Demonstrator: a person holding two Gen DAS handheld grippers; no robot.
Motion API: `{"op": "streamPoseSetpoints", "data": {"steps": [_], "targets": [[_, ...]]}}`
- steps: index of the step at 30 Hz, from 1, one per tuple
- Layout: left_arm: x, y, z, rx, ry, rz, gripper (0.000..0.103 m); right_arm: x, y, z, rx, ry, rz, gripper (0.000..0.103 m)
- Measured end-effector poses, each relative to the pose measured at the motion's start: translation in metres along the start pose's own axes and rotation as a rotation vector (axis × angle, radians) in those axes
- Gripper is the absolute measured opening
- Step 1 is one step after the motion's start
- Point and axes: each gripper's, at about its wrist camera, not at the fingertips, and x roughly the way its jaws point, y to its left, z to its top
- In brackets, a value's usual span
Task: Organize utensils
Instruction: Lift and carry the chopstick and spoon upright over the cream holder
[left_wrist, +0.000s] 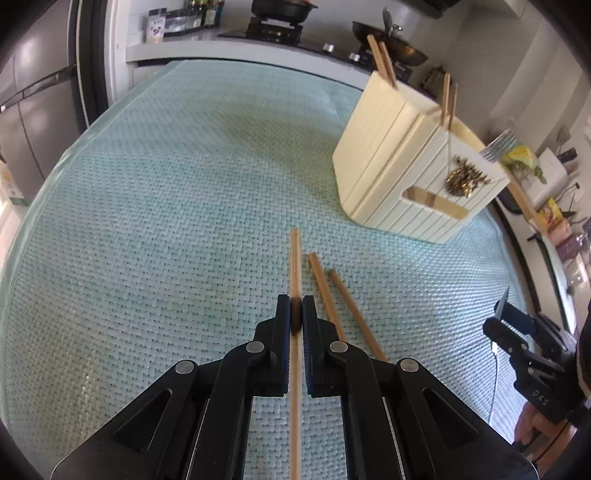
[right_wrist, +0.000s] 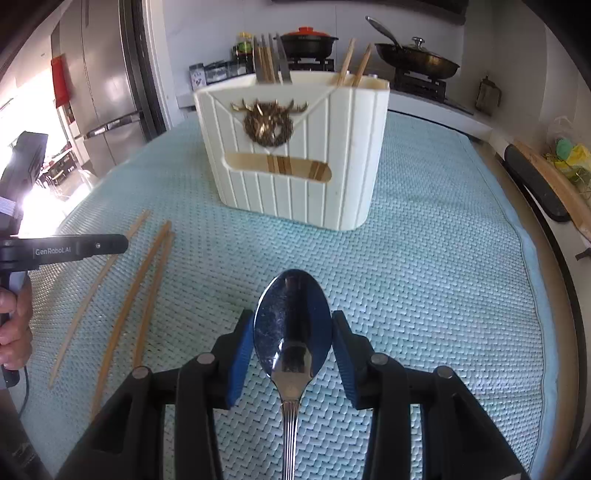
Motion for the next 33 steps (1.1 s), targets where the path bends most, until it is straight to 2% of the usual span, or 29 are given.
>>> {"op": "streamPoseSetpoints", "data": {"steps": [4, 7, 13, 17, 21, 33], "targets": [[-0.05, -0.011, -0.002, 0.012, -0.104, -0.052, 0.004, -0.039, -0.002, 0.001, 0.006, -0.091, 0.033, 0.042], [-0.088, -0.005, -0.002, 0.016, -0.179, -0.103, 0.004, -0.068, -0.002, -0.001, 0.014, -0.15, 0.055, 0.042], [-0.138, -0.011, -0.017, 0.035, -0.282, -0.159, 0.004, -0.113, 0.001, -0.007, 0.019, -0.238, 0.078, 0.042], [-0.146, -0.016, -0.015, 0.033, -0.314, -0.189, 0.004, -0.128, 0.006, -0.008, 0.016, -0.269, 0.086, 0.042], [-0.152, -0.021, -0.018, 0.041, -0.337, -0.186, 0.004, -0.131, 0.011, -0.008, 0.012, -0.276, 0.081, 0.042], [-0.163, -0.023, -0.02, 0.049, -0.359, -0.201, 0.004, -0.154, 0.017, -0.005, 0.011, -0.328, 0.076, 0.042]]}}
